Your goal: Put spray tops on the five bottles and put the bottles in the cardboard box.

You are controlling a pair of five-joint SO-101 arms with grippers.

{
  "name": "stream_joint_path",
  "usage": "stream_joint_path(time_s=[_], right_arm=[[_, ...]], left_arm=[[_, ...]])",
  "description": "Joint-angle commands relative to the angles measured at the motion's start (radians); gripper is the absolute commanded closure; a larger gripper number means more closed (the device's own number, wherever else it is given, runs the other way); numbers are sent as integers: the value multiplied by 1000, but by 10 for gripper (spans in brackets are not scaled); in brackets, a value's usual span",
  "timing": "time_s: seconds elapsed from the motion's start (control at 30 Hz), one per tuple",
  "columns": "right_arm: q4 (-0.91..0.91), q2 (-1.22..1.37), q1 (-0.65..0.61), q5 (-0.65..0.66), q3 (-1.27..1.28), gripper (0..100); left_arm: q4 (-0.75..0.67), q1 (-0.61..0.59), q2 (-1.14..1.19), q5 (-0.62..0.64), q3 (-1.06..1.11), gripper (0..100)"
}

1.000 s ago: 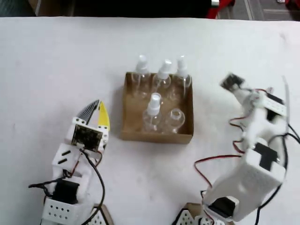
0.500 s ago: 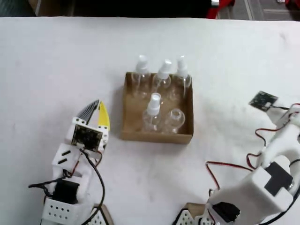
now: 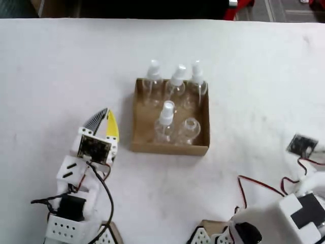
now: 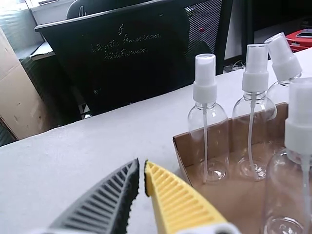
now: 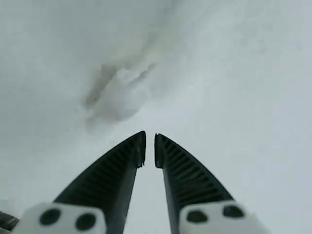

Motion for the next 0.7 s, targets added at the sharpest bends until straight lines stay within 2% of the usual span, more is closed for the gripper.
stream_joint_path(time_s=[0.0, 0.2, 0.4, 0.47, 0.67], right_arm=[[4, -18, 47, 112, 41, 982], [4, -18, 44, 175, 150, 982], [42, -24, -81, 153, 245, 982], [51, -24, -156, 60, 247, 982], [41, -47, -421, -342, 192, 982]], left_arm=[[5, 8, -18, -8, -3, 976], [5, 8, -18, -8, -3, 976], [5, 10, -18, -8, -3, 976], [5, 10, -18, -8, -3, 976], [5, 10, -18, -8, -3, 976]])
